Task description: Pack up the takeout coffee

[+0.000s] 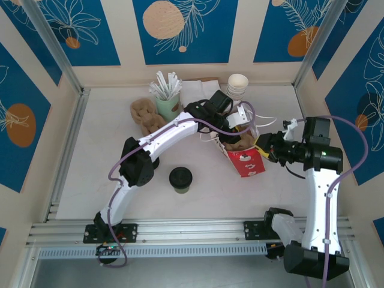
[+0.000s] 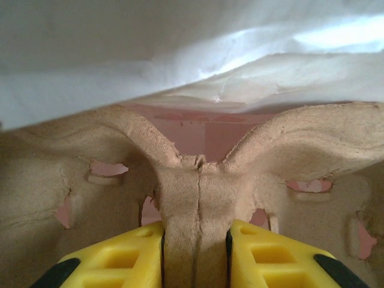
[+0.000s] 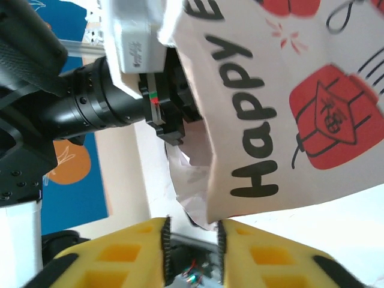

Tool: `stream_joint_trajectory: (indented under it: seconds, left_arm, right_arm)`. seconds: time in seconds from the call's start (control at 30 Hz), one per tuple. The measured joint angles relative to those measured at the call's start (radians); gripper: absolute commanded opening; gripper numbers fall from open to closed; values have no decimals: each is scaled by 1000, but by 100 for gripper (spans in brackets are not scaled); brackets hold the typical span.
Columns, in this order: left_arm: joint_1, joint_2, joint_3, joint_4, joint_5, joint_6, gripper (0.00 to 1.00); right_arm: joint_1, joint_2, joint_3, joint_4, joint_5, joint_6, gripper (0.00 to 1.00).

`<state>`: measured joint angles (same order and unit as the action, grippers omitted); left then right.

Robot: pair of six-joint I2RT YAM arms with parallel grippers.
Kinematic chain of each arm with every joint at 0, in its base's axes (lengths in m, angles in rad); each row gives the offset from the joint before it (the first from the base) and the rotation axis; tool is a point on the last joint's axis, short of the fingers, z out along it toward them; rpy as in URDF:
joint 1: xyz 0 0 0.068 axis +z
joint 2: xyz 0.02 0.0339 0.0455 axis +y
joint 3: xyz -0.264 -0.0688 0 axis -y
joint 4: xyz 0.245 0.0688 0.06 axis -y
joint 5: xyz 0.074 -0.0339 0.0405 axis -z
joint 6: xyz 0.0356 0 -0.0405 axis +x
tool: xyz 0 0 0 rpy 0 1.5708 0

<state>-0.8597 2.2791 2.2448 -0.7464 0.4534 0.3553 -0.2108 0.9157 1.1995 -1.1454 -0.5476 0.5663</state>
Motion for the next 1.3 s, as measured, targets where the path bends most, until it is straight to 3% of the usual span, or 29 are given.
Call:
stream_joint_trajectory:
  seconds: [0.17, 0.4, 0.47, 0.63, 0.77, 1.3]
  left_arm:
    - [0, 0, 0, -7, 0, 14, 30]
    - [0, 0, 2, -13, 1, 14, 32]
    - [0, 0, 2, -13, 3, 13, 36]
    - [0, 0, 6, -18, 11, 9, 57]
    - [0, 0, 6, -24, 10, 8, 65]
    - [0, -20, 129, -153, -26, -1, 68]
  right_arm:
    - [-1, -36, 12, 26, 75, -19, 48]
    - [-1, 15, 10, 107, 101, -18, 52]
    - [0, 39, 9, 130, 103, -18, 53]
    - [7, 70, 9, 167, 103, -18, 54]
    - [18, 81, 9, 187, 103, -18, 54]
    - [61, 114, 9, 217, 113, -13, 55]
